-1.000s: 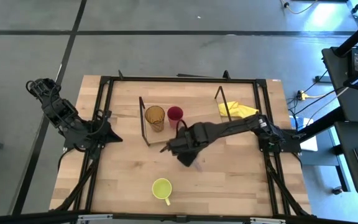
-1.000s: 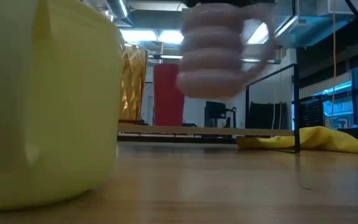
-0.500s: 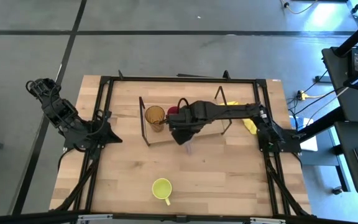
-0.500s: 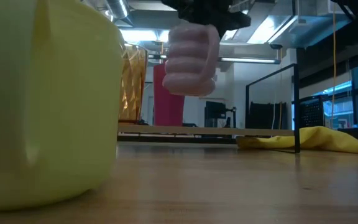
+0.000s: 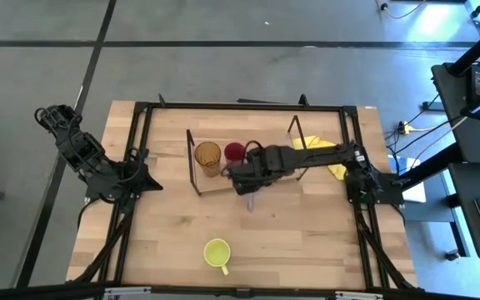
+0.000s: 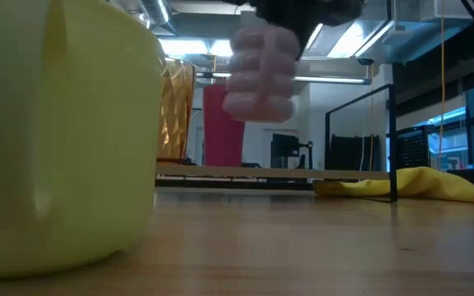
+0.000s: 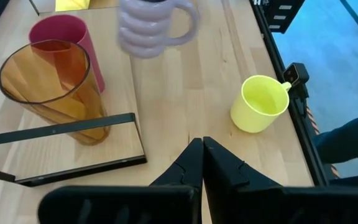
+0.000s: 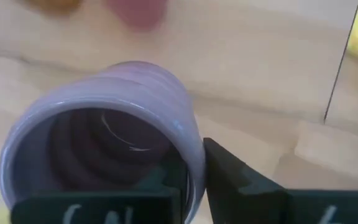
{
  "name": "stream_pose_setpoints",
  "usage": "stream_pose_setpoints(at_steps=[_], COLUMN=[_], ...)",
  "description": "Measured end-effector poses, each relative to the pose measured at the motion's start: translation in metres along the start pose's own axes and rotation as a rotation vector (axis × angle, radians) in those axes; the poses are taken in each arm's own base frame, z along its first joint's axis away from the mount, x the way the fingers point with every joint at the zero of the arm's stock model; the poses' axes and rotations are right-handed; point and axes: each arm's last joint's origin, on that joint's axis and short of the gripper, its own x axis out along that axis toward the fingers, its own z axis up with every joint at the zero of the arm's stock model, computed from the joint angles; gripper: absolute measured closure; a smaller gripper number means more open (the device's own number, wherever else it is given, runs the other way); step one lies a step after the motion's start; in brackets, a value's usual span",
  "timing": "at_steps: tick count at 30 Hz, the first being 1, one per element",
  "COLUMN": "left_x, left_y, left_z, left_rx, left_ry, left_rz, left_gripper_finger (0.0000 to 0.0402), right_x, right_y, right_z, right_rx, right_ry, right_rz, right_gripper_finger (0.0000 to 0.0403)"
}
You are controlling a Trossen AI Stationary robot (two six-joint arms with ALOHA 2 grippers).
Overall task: Stack small to large cups/mugs on shelf
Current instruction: Put the purple mug on the shelf
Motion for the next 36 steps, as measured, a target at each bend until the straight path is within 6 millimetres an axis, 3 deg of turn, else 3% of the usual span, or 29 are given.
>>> stream_pose_setpoints(at_steps=[5, 8, 17, 29, 36], left_x=[0.000, 0.000, 0.000, 0.000, 0.000], left_y=[0.000, 0.001, 0.002, 0.003, 0.003], left_z=[0.000, -0.001, -0.001, 0.000, 0.000], left_rx=[0.003, 0.009, 0.011, 0.003, 0.001], left_ry=[-0.001, -0.002, -0.012, -0.030, -0.030], left_rz=[0.006, 0.030, 0.051, 0.074, 0.074], left_gripper_finger=[0.0398, 0.0398, 0.0398, 0.0398, 0.0398], right_x=[0.003, 0.006, -0.002, 0.023, 0.034], right_y=[-0.008, -0.023, -0.077, -0.080, -0.080], right_z=[-0.036, -0.042, -0.014, 0.048, 0.073], right_rx=[0.054, 0.087, 0.178, 0.020, -0.087], right_ry=[0.078, 0.073, 0.011, 0.007, -0.003], right_rz=[-0.042, -0.086, -0.121, -0.062, -0.016], right_gripper_finger=[0.0366, 0.0366, 0.0365, 0.0365, 0.0364])
